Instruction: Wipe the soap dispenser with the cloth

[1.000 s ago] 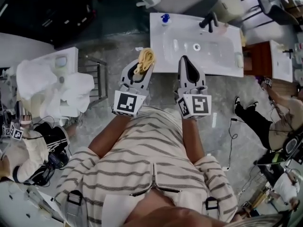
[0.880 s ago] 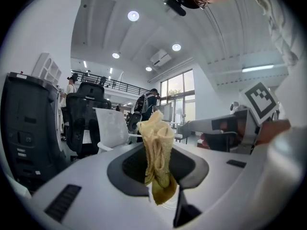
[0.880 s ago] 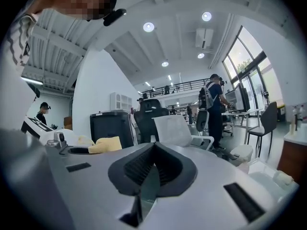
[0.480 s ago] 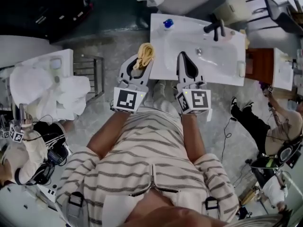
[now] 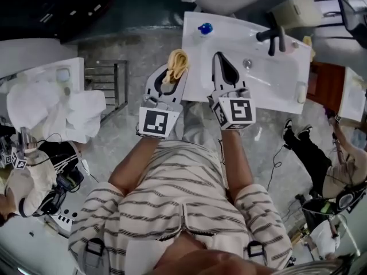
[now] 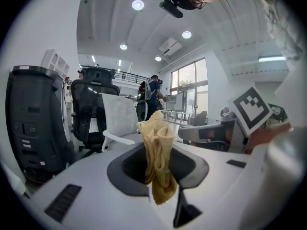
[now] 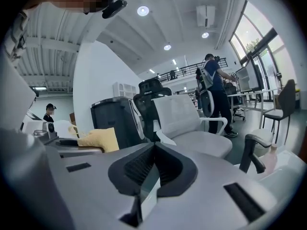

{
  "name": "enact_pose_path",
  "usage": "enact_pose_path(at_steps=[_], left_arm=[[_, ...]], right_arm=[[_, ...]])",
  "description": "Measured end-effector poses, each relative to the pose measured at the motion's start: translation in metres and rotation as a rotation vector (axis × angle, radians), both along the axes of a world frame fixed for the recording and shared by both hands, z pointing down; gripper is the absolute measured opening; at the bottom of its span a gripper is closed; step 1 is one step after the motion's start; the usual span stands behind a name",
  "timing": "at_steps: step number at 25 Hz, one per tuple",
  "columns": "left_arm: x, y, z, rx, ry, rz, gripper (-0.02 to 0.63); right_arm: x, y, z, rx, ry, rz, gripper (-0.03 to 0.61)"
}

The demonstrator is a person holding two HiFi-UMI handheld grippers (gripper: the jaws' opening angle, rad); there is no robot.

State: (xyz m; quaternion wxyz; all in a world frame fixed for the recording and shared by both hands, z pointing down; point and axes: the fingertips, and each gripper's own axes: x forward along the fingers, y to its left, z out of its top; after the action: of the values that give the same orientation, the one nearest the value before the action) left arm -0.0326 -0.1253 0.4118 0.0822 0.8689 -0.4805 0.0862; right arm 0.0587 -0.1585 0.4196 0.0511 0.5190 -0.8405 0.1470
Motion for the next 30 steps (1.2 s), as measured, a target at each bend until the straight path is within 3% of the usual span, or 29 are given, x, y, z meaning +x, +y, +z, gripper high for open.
enact_pose_path(at_steps=[6,10,30], left_arm=[[0.009,-0.010,0.024,-0.031,-0.018,-0.008,0.098],[0.009,-0.011,0.036,-0.045,-0.018,-0.022,0.098],[0.006,-0.001,0.075,-0.097,-0.022,-0.043,0.098]], right_arm=[[0.002,-0.021,0.027,-0.022,-0.009,-0.025,0.000],[-0.004,-0.029,0.045,-0.054,-0.015,-0.055,0.067],[-0.029,-0.085,0.123,-0.075,0.171,-0.113,0.217]])
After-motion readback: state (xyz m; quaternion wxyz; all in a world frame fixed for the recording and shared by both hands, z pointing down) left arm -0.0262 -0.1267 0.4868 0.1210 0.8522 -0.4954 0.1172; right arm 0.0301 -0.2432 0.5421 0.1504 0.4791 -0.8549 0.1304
